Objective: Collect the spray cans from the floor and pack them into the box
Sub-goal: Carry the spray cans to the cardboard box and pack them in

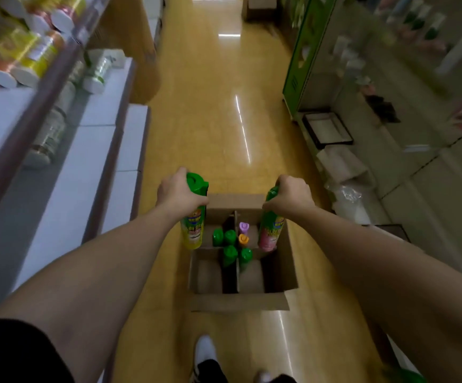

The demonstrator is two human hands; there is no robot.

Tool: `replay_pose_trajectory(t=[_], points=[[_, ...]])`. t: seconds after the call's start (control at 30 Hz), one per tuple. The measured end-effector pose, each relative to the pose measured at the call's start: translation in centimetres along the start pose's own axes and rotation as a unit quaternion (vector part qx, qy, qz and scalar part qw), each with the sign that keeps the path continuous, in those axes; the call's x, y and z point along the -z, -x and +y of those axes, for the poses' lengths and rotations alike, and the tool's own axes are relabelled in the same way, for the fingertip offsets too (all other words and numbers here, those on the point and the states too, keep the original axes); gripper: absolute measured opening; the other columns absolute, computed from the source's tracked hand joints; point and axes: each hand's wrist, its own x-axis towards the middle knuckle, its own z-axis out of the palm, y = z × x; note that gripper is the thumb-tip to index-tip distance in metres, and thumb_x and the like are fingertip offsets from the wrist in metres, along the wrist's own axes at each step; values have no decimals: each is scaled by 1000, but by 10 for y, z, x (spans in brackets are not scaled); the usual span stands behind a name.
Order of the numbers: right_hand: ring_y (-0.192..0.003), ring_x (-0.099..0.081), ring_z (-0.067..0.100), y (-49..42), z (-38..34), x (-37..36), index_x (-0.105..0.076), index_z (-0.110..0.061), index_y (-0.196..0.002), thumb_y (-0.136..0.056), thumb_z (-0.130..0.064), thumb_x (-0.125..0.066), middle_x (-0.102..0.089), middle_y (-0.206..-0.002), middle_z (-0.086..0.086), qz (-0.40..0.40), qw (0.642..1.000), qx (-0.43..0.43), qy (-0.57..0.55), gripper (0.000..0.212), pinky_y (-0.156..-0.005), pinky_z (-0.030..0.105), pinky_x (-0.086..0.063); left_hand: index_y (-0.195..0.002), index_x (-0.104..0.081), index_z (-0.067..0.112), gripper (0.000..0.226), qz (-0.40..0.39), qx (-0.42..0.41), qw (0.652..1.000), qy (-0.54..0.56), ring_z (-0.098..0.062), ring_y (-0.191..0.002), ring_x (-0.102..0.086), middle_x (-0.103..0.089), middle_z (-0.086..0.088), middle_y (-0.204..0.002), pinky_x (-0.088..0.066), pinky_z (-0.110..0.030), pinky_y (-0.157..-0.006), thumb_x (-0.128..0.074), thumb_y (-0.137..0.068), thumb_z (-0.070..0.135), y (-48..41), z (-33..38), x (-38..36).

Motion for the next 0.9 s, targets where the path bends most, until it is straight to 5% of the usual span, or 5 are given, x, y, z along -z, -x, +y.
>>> replay_pose_trajectory(t=[0.2, 0.4, 0.9], points=[[-89, -58, 23, -65, 6, -35, -51, -15, -106, -78, -29, -84, -58, -99, 7, -33, 999, 10, -35, 45, -63, 33, -53, -125, -53, 19, 76, -12, 51, 999, 15, -30, -103, -60, -62, -8, -113, -58, -45, -81, -91, -62, 39, -35, -17, -50], [-99, -60, 30, -134, 4, -90, -52, -17, -112, -75, -34, -83, -61, -103, 9, -58, 995, 63, -51, 51, -79, 49, -60, -128, -52, 21, 75, -10, 76, 997, 5, -28, -106, -59, -63, -6, -116, -51, -37, -80, -90, -66, 39, -61, -41, -118], [-110, -58, 26, -247, -35, -280, -53, -13, -131, -79, -31, -84, -62, -118, 10, -95, 983, 88, -131, 63, -87, 40, -54, -132, -48, 22, 74, -84, 125, 989, 10, -24, -118, -50, -55, -2, -125, -47, -37, -94, -89, -71, 34, -113, -170, -274]])
